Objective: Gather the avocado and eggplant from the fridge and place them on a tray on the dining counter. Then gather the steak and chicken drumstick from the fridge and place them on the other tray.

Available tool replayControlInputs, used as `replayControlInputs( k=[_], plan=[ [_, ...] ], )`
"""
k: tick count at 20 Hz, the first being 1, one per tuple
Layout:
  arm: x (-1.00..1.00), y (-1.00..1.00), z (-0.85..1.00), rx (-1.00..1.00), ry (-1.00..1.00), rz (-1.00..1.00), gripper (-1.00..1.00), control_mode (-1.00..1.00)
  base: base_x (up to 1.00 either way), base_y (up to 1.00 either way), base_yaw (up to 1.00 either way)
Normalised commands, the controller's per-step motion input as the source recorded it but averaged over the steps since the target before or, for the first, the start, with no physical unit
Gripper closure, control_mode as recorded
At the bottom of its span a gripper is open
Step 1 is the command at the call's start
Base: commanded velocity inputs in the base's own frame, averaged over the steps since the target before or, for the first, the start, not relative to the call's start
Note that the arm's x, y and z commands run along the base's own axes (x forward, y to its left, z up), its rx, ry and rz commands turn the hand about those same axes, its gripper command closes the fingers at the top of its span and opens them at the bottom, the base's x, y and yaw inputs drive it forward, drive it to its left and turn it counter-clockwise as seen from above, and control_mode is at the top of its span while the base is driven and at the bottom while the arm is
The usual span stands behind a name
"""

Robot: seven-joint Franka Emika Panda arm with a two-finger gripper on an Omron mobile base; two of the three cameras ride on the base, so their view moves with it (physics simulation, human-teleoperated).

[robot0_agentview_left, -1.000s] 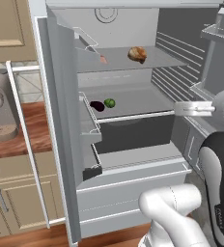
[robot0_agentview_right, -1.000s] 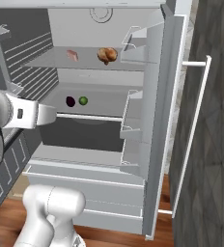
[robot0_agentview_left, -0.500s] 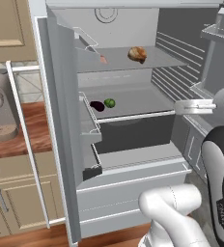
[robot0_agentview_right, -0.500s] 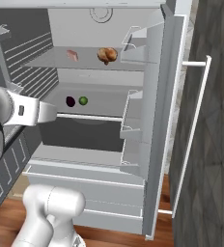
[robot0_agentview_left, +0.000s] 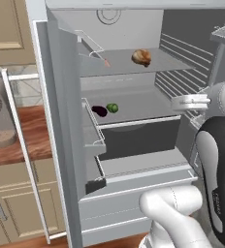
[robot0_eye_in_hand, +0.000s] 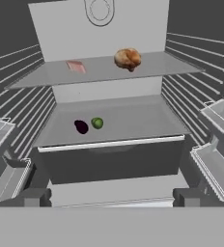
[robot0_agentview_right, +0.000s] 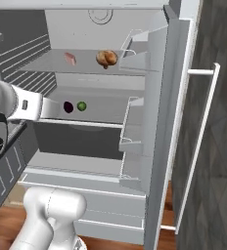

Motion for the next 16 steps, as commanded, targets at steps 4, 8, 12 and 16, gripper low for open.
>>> replayControlInputs(
  k=[4, 8, 12, 16],
  plan=[
    [0.00, 0.00, 0.00, 0.00, 0.00, 0.00, -1.00, 1.00, 0.44, 0.00, 0.00],
    [0.00, 0.00, 0.00, 0.00, 0.00, 0.00, -1.00, 1.00, 0.35, -0.03, 0.00],
    [0.00, 0.00, 0.00, 0.00, 0.00, 0.00, -1.00, 1.00, 0.55, -0.01, 0.00],
    [0.00, 0.00, 0.00, 0.00, 0.00, 0.00, -1.00, 1.00, 0.55, -0.03, 0.00]
  ],
)
